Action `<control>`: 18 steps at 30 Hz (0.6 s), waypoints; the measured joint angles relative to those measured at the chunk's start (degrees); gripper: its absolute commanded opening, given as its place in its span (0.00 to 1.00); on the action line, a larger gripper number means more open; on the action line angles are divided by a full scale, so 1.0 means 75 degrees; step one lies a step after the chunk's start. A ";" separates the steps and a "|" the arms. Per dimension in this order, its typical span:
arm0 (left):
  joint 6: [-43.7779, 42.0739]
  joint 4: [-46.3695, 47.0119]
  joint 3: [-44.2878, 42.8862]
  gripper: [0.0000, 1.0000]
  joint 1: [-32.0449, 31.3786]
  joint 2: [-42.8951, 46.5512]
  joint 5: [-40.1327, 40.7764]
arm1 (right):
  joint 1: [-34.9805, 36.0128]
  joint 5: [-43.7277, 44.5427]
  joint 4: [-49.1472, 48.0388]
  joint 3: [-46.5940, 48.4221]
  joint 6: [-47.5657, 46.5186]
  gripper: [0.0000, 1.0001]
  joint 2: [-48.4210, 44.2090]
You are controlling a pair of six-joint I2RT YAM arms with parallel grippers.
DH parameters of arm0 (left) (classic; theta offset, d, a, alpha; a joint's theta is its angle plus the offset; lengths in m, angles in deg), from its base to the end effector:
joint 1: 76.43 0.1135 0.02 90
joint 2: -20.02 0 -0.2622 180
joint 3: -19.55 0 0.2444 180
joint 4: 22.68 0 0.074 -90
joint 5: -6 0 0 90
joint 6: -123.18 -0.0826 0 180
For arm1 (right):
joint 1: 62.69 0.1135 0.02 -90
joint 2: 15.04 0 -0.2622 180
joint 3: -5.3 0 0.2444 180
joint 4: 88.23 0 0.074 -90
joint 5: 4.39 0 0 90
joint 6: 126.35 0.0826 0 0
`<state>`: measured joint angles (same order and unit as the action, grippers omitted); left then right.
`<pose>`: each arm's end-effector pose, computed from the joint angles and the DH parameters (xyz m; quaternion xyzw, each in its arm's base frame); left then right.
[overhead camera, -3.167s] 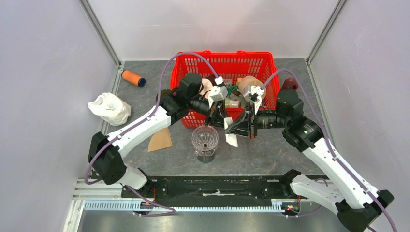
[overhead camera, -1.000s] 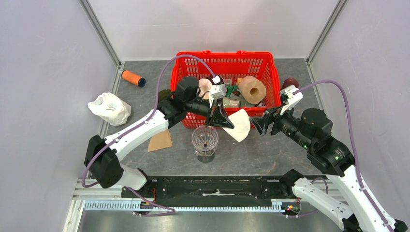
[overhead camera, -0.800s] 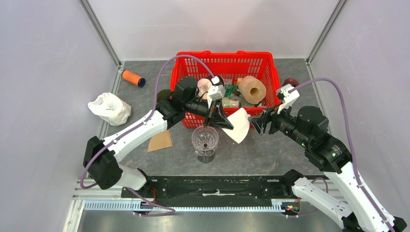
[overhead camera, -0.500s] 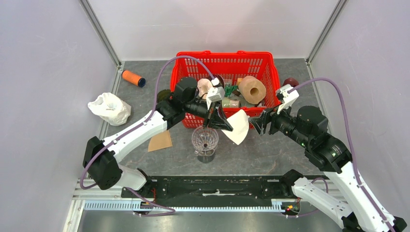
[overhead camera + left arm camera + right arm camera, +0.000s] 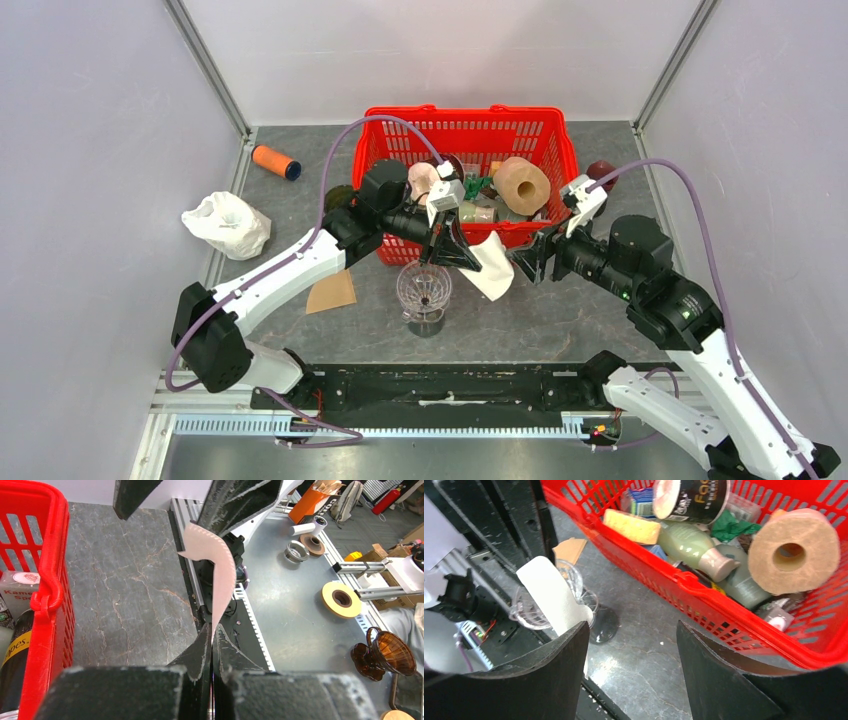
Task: Place the coffee filter in the dripper
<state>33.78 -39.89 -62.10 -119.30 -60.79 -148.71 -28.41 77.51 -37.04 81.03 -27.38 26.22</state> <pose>0.1891 -0.2774 0.3451 0.5430 0.5152 -0.5854 0.3116 0.1369 0.1074 0.3799 -0.2165 0.7717 0.2721 0.5325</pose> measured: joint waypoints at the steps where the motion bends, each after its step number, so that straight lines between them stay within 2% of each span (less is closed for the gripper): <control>1: 0.0000 0.0000 0.0000 0.02 0.0000 0.0000 0.0000 | -0.0003 -0.0137 -0.0003 0.0009 -0.0006 0.72 0.0017; 10: 0.0006 0.0012 0.0000 0.02 0.0000 0.0000 0.0035 | 0.0000 -0.1093 0.0003 0.0064 -0.0009 0.72 0.0067; 18: 0.0012 0.0023 0.0000 0.02 -0.0003 0.0000 0.0082 | 0.0000 -0.1227 0.0099 0.0067 -0.0006 0.74 -0.0178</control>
<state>33.86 -39.72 -62.10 -119.32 -60.79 -148.09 -28.41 68.31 -36.30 81.53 -27.42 24.88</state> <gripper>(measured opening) 0.030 0.731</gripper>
